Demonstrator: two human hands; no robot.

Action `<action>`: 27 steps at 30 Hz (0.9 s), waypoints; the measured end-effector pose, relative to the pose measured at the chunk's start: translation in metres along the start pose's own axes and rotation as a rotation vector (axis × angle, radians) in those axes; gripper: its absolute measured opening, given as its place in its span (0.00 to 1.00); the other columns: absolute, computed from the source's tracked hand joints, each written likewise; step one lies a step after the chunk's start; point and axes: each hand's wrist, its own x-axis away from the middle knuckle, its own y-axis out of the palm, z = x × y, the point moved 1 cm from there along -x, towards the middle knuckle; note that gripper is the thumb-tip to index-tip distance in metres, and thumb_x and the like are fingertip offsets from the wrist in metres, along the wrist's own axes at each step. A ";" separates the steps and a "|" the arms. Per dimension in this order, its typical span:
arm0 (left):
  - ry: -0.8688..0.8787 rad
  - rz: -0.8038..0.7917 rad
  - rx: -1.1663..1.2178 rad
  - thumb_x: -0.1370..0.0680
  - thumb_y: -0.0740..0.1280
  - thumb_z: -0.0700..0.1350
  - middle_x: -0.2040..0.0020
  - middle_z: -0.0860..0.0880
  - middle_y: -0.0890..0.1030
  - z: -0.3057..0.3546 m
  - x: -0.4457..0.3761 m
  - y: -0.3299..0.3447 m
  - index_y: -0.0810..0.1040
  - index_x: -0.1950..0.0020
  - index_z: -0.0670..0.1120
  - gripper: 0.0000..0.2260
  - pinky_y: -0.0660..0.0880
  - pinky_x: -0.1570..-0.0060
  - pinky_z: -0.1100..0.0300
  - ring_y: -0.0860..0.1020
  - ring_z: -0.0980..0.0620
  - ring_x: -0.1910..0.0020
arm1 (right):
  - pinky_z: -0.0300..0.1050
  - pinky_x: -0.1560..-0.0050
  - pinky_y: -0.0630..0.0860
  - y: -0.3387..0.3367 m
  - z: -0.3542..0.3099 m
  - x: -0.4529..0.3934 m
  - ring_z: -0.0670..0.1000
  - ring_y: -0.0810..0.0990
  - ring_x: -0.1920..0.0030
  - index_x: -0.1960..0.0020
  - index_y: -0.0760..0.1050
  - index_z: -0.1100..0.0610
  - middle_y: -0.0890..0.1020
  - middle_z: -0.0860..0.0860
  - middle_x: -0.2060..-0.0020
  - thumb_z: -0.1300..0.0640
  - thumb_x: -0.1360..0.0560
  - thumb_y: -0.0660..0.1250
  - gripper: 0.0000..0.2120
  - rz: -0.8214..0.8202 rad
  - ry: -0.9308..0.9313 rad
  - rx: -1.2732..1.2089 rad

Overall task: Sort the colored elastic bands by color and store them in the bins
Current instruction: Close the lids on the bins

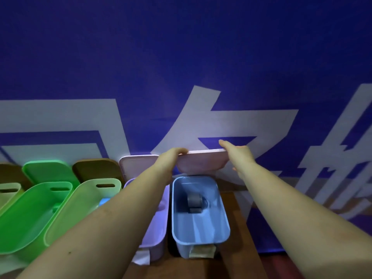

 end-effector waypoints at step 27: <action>0.196 -0.015 -0.859 0.20 0.60 0.41 0.23 0.50 0.57 -0.198 -0.003 -0.047 0.59 0.24 0.48 0.24 0.54 0.28 0.55 0.47 0.47 0.23 | 0.54 0.29 0.62 -0.003 0.179 0.075 0.56 0.60 0.26 0.24 0.55 0.52 0.61 0.53 0.25 0.50 0.24 0.66 0.33 -0.298 -0.034 0.579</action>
